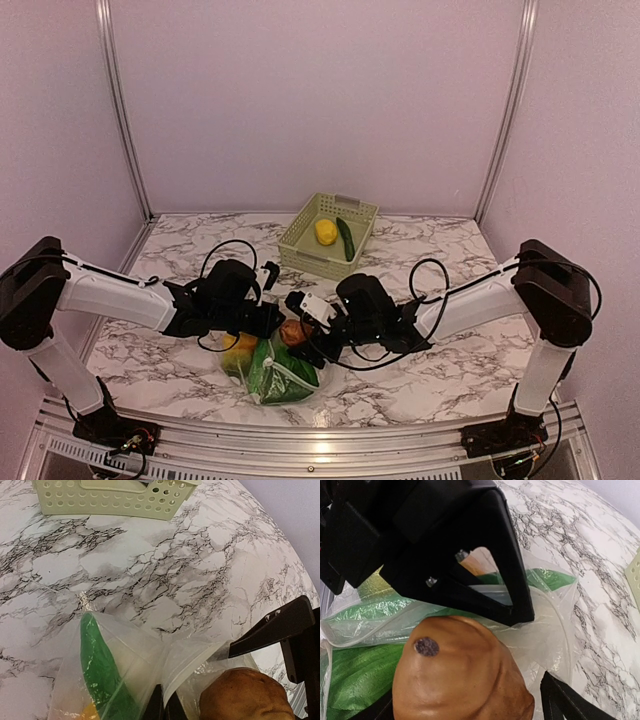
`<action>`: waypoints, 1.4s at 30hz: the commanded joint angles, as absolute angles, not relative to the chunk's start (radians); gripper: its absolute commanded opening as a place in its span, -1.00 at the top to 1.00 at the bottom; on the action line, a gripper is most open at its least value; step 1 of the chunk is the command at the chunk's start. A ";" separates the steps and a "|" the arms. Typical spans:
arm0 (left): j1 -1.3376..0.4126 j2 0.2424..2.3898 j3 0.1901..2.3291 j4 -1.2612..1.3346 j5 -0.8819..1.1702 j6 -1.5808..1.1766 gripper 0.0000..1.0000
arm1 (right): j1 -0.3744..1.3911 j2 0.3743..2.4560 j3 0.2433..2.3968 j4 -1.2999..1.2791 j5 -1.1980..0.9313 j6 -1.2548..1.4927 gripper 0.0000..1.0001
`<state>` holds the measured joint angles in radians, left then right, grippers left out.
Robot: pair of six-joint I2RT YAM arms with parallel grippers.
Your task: Open the zip-top bag and remove the fake food
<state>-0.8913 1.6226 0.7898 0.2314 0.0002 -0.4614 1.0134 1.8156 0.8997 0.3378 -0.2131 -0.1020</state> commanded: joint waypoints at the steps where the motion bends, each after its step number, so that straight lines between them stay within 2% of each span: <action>1: -0.890 1.643 0.805 0.194 -0.006 -0.445 1.00 | 1.037 1.783 0.935 0.299 -0.166 -0.143 -0.68; 5: -0.891 1.645 0.805 0.190 -0.011 -0.447 1.00 | 1.041 1.754 0.927 0.289 -0.172 -0.138 -0.59; 10: -0.891 1.659 0.812 0.193 -0.005 -0.445 1.00 | 1.041 1.731 0.915 0.290 -0.160 -0.115 -0.64; 13: -0.890 1.659 0.813 0.193 -0.005 -0.443 1.00 | 1.041 1.743 0.927 0.284 -0.159 -0.122 -0.58; 15: -0.890 1.661 0.815 0.193 -0.005 -0.443 1.00 | 1.041 1.756 0.945 0.267 -0.159 -0.125 -0.46; 20: -0.889 1.663 0.818 0.186 -0.016 -0.454 1.00 | 1.041 1.734 0.940 0.252 -0.164 -0.125 0.11; 25: -0.888 1.672 0.820 0.186 -0.033 -0.468 1.00 | 1.041 1.654 0.885 0.286 -0.195 -0.107 0.40; 33: -0.877 1.680 0.818 0.183 -0.052 -0.489 1.00 | 1.011 1.575 0.842 0.361 -0.330 -0.068 0.49; 37: -0.873 1.669 0.798 0.211 -0.051 -0.496 1.00 | 0.913 1.550 0.860 0.446 -0.387 0.027 0.49; 42: -0.872 1.664 0.810 0.201 -0.045 -0.490 1.00 | 0.778 1.612 0.987 0.450 -0.377 0.078 0.46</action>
